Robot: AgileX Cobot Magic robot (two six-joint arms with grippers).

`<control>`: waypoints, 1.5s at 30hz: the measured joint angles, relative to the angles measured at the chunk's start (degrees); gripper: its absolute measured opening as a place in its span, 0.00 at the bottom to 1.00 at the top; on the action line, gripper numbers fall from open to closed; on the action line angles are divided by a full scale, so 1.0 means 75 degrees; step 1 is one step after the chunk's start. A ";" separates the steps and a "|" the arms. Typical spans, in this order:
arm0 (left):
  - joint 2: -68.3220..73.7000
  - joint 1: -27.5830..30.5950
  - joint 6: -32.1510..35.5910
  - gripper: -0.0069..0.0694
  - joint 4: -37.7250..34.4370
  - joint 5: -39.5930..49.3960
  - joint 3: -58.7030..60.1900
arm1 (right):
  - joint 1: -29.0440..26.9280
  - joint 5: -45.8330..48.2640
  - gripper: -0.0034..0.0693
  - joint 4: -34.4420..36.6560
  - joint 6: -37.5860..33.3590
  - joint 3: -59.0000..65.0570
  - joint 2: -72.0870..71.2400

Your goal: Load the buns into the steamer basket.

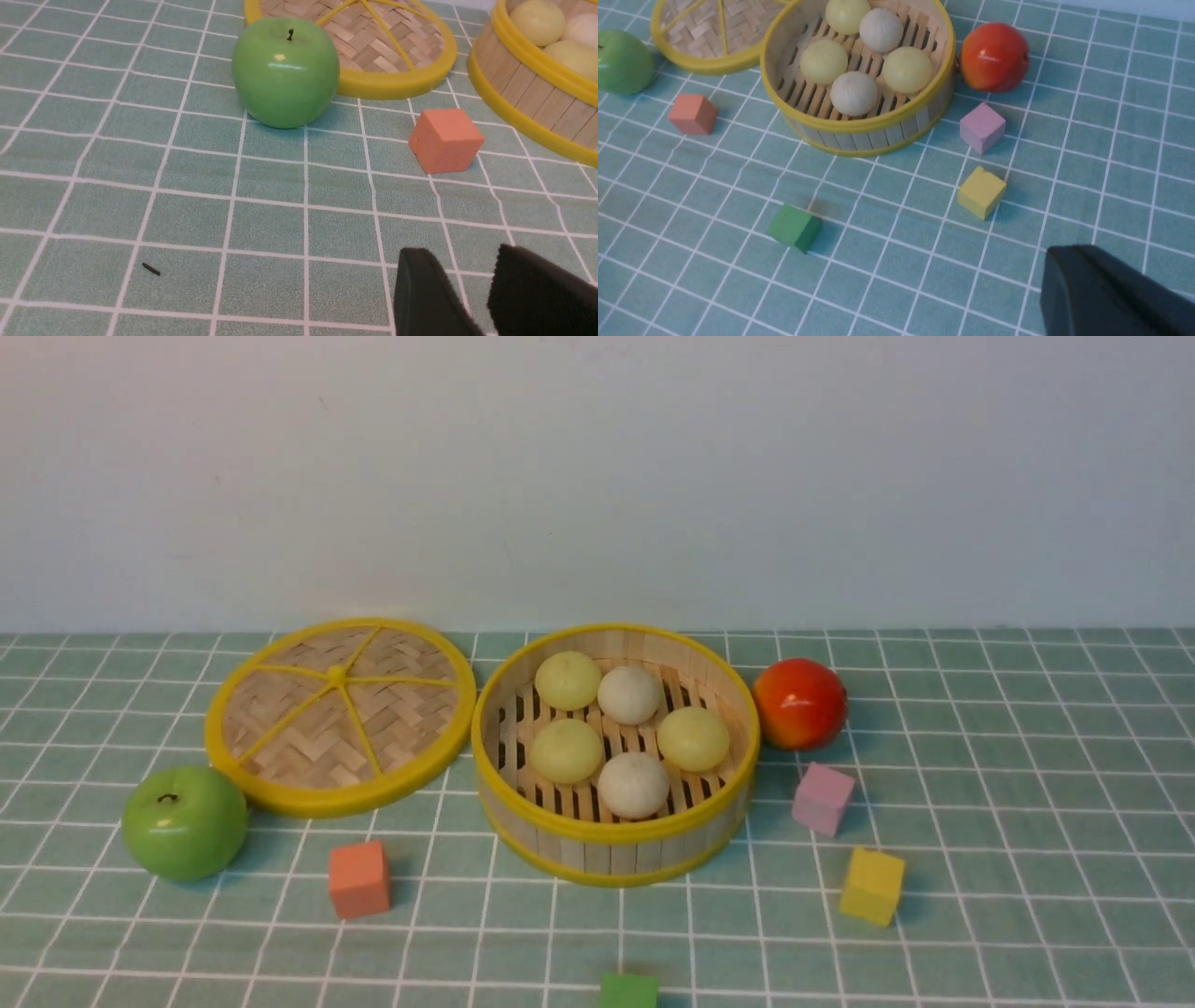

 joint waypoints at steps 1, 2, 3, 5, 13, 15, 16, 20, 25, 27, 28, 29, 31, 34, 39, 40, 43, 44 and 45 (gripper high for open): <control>0.0000 0.0000 0.0000 0.40 0.0000 0.0000 0.0000 | 0.0000 -0.0281 0.03 0.0000 0.0000 0.0614 -0.0539; 0.0000 0.0000 0.0000 0.40 0.0000 0.0000 0.0000 | 0.0000 -0.0281 0.03 -0.0007 0.0000 0.0614 -0.0651; 0.0000 0.0000 0.0000 0.40 0.0000 0.0000 0.0000 | 0.0000 -0.0613 0.03 -0.0020 -0.0010 0.1382 -0.1413; 0.0000 0.0000 0.0000 0.40 0.0000 0.0000 0.0000 | 0.0000 -0.0980 0.03 -0.0126 -0.0065 0.1958 -0.2278; 0.0000 0.0000 0.0002 0.40 0.0008 -0.0019 0.0000 | 0.0000 -0.1606 0.04 -0.1179 -0.0119 0.3371 -0.4706; 0.0000 0.0000 0.0002 0.40 0.0008 -0.0019 0.0000 | -0.0007 -0.1676 0.05 -0.1553 -0.0129 0.3380 -0.4422; 0.0000 0.0000 0.0002 0.40 0.0008 -0.0019 0.0000 | -0.0007 -0.1692 0.05 -0.1690 -0.0129 0.3380 -0.4337; 0.0000 0.0000 0.0002 0.40 0.0008 -0.0019 0.0000 | 0.0099 -0.1776 0.05 -0.2063 -0.0149 0.3409 -0.4091; 0.0000 0.0000 0.0002 0.40 0.0008 -0.0012 0.0000 | -0.0458 -0.2591 0.05 -0.2328 -0.0149 0.3965 -0.4241; 0.0000 0.0000 0.0002 0.40 0.0008 -0.0012 0.0000 | -0.1088 -0.3079 0.05 -0.2233 -0.0149 0.4463 -0.4279; 0.0000 0.0000 0.0002 0.40 0.0008 -0.0012 0.0000 | -0.1535 -0.3452 0.05 -0.2061 -0.0149 0.4875 -0.4311; 0.0000 0.0000 0.0002 0.40 0.0008 -0.0012 0.0000 | -0.1819 -0.3712 0.06 -0.1977 -0.0149 0.5175 -0.4356; 0.0000 0.0000 0.0002 0.40 0.0008 -0.0012 0.0000 | -0.2249 -0.4139 0.06 -0.1824 -0.0149 0.5740 -0.4480; 0.0000 0.0000 0.0002 0.40 0.0008 -0.0012 0.0000 | -0.2831 -0.4404 0.06 -0.1645 -0.0149 0.6701 -0.4765; 0.0000 0.0000 0.0002 0.40 0.0008 -0.0012 0.0000 | -0.2937 -0.4083 0.07 -0.1762 -0.0269 0.6715 -0.4800; 0.0000 0.0000 0.0002 0.40 0.0008 -0.0012 0.0000 | -0.2937 -0.4083 0.07 -0.1754 -0.0270 0.6715 -0.4800; 0.0000 0.0000 0.0002 0.40 0.0008 -0.0012 0.0000 | -0.2953 -0.4099 0.08 -0.1601 -0.0297 0.6715 -0.4800; 0.0000 0.0000 0.0002 0.40 0.0008 -0.0012 0.0000 | -0.2953 -0.4099 0.08 -0.1591 -0.0296 0.6715 -0.4800; 0.0000 0.0000 0.0002 0.40 0.0008 -0.0012 0.0000 | -0.2961 -0.4107 0.08 -0.1571 -0.0315 0.6715 -0.4800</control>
